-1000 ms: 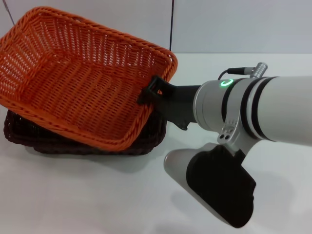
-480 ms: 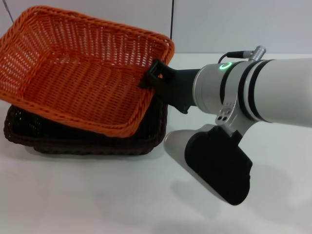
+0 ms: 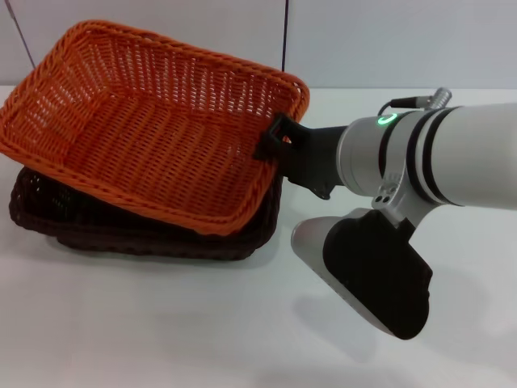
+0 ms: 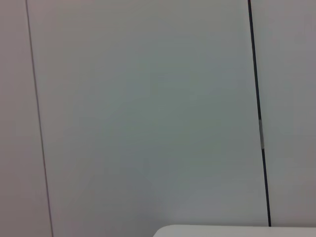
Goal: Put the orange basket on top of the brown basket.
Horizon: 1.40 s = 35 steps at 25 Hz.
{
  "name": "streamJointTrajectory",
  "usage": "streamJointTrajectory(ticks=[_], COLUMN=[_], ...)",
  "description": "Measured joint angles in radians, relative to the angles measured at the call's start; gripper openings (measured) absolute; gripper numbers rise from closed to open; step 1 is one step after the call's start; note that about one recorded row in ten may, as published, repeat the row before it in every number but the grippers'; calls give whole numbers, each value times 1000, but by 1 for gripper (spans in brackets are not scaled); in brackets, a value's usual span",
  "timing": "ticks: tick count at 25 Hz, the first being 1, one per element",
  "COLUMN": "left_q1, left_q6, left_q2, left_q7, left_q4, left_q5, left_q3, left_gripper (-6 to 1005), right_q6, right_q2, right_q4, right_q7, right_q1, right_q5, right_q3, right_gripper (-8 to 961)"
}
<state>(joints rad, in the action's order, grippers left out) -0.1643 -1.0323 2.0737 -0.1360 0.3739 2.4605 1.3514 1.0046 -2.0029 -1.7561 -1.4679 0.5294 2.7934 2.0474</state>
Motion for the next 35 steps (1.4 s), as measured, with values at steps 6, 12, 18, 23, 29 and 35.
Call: streamJointTrajectory(ticks=[6,12,18,23,29,35], left_q1=[0,-10,-15,-13,0,9], left_q6=[4,15,19,19,5,-41], left_q2=[0,0,-4,-4,-3,-3], left_q7=[1,1,1,1,1,34], left_q4=[0,0,-5,-12,-2,4], left_q5=[0,0,0,1,1,0], left_q3=[0,0,0,0,1,6], left_gripper=[779,779,780,780,780,781], right_q6=[-2,21,34,-25,-321,-1013], right_q2=[12,13,2,-43,-73,-77], right_q4=[-35,-145,-264,-299,-177,95], right_q7=[-11,-17,-18,-28,-197,-784], right_q1=[-41,-111,-211,-292,-334,-396], right_q5=[-7,-9,-7,-99,-186,-283], right_q3=[5,10,54,118,131,-14], right_gripper=[225,319,567,705,743,743])
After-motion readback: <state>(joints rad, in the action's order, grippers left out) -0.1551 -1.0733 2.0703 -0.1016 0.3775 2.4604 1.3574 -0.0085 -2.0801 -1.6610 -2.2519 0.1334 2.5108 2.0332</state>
